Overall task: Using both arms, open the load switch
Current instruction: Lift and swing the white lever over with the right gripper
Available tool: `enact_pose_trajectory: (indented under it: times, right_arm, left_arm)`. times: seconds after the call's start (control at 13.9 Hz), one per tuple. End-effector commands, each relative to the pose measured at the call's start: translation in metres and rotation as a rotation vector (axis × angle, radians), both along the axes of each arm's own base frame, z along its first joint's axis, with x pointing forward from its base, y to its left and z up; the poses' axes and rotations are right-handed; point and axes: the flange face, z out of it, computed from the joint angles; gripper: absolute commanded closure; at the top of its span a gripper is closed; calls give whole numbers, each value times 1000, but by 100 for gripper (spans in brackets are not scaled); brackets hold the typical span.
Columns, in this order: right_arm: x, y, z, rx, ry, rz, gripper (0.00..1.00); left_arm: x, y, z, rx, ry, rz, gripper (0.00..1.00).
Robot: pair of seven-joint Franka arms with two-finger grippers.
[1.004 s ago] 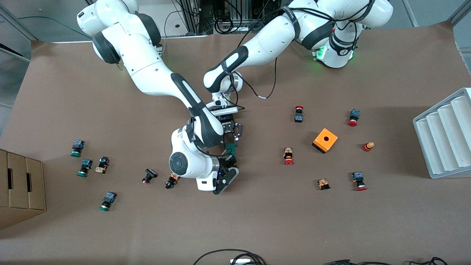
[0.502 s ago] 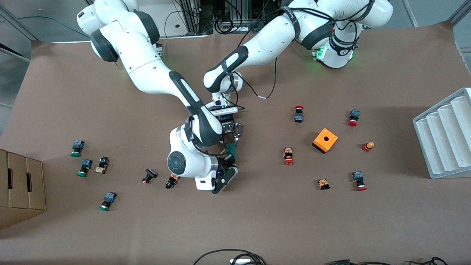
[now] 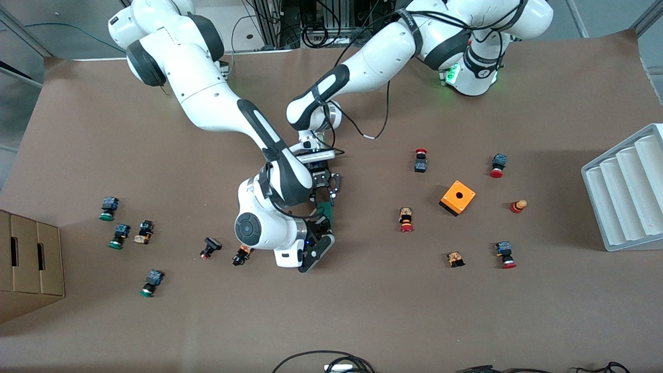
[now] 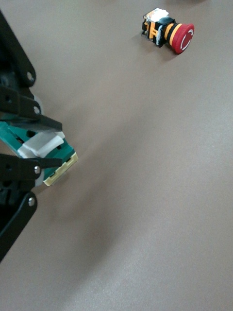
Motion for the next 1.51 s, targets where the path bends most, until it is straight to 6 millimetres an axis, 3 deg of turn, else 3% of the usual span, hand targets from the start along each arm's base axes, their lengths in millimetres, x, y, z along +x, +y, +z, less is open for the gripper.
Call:
enact_pose_trajectory:
  times: [0.0,1.15,1.43]
  right_arm:
    - [-10,-4,12,19,36,15,73]
    - [-18,-6,29,14,59,41,70]
    - [-19,-4,30,15,53,43,82]
  left_arm:
    - [-1,-3,4,-4,10,-15,49]
    - [-2,-3,5,-6,17,-8,49]
    - [-2,-3,4,-5,18,-8,49]
